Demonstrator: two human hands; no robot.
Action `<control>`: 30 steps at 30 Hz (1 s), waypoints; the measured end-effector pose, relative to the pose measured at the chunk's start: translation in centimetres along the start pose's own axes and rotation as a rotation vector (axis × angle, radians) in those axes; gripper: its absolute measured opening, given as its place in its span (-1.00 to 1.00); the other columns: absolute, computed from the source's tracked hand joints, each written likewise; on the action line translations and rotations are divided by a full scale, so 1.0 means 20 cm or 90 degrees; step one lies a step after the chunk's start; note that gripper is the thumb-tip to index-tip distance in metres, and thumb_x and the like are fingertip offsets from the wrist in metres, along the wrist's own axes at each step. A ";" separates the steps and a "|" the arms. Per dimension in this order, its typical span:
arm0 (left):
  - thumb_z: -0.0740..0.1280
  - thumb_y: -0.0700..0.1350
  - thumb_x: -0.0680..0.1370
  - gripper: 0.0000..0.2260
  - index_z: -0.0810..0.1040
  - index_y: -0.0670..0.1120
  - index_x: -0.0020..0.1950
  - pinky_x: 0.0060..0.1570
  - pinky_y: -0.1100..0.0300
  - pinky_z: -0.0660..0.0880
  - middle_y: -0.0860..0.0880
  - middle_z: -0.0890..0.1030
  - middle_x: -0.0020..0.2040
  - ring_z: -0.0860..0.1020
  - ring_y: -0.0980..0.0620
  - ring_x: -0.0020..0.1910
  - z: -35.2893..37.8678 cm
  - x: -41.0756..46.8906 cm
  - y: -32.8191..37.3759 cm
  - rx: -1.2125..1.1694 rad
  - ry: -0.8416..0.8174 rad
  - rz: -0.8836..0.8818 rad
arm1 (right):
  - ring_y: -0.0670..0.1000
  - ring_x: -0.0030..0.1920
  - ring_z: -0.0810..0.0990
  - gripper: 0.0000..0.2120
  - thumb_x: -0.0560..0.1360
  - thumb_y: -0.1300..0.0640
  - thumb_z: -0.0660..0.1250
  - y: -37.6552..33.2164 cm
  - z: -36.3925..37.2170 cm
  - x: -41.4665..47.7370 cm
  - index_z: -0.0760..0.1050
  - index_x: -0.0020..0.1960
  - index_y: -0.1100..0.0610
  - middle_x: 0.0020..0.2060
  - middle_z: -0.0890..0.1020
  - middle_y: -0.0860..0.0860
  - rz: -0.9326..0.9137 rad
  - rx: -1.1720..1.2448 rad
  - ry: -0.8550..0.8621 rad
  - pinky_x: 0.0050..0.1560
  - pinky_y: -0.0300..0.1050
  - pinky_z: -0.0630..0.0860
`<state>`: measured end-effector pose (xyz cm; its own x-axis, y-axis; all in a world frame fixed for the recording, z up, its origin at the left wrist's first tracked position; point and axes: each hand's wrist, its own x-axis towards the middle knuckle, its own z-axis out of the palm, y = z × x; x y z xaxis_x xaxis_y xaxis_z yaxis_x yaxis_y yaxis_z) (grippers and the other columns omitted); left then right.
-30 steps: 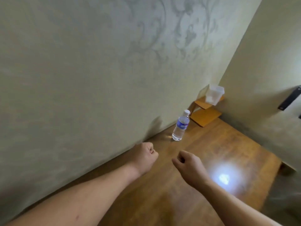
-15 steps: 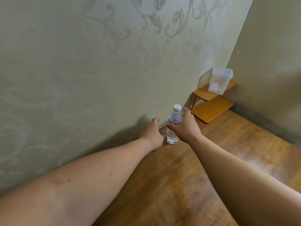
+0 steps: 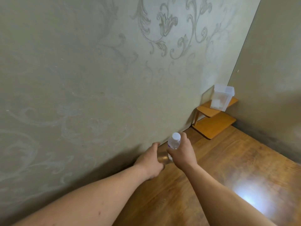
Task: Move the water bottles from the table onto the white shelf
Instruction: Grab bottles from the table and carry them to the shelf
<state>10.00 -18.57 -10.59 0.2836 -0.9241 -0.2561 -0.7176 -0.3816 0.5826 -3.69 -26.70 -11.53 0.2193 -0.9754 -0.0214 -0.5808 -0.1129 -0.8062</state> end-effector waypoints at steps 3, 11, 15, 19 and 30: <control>0.48 0.04 0.53 -0.19 0.13 0.14 0.69 0.46 0.05 0.45 0.03 0.41 0.62 0.46 -0.06 0.53 -0.07 -0.09 -0.07 -0.042 0.013 -0.003 | 0.01 0.10 0.62 -0.46 0.46 0.07 0.53 -0.09 0.05 -0.14 0.39 0.35 -0.11 0.20 0.60 -0.02 0.000 -0.012 -0.040 0.04 -0.02 0.60; 0.54 0.01 0.47 -0.47 0.40 0.18 0.36 0.10 0.19 0.61 0.24 0.67 0.13 0.65 0.26 0.07 -0.31 -0.66 -0.25 -0.179 0.027 0.058 | -0.13 0.02 0.67 -0.47 0.39 -0.08 0.52 -0.56 0.04 -0.73 0.35 0.25 -0.29 0.05 0.64 -0.19 -0.065 0.058 -0.143 0.08 0.04 0.70; 0.58 0.08 0.44 -0.47 0.43 0.27 0.33 0.12 0.12 0.64 0.30 0.69 0.11 0.67 0.27 0.08 -0.48 -0.97 -0.41 -0.232 0.071 0.093 | -0.15 0.04 0.66 -0.43 0.37 -0.15 0.53 -0.85 0.06 -1.06 0.35 0.29 -0.28 0.07 0.63 -0.23 -0.109 0.041 -0.151 0.06 -0.07 0.66; 0.53 0.14 0.37 -0.52 0.50 0.23 0.26 0.10 0.00 0.64 0.25 0.71 0.09 0.69 0.22 0.05 -0.68 -1.33 -0.61 -0.221 0.121 0.130 | -0.22 -0.03 0.68 -0.46 0.29 -0.17 0.62 -1.08 0.15 -1.42 0.47 0.18 -0.19 0.00 0.69 -0.15 -0.145 0.040 -0.142 -0.05 -0.17 0.63; 0.53 0.16 0.45 -0.65 0.48 0.15 0.13 0.09 0.03 0.58 0.07 0.54 0.06 0.58 0.04 0.05 -1.47 -2.56 -1.72 -0.142 0.307 0.131 | -0.28 -0.01 0.71 -0.50 0.35 0.12 0.71 -1.95 1.02 -2.47 0.61 0.18 -0.17 -0.03 0.73 -0.35 -0.312 -0.033 -0.349 -0.09 -0.35 0.56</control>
<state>38.96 41.37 5.12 0.4481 -0.8639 0.2298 -0.6521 -0.1401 0.7451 24.14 29.67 8.95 0.8155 -0.5779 0.0305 -0.3493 -0.5336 -0.7703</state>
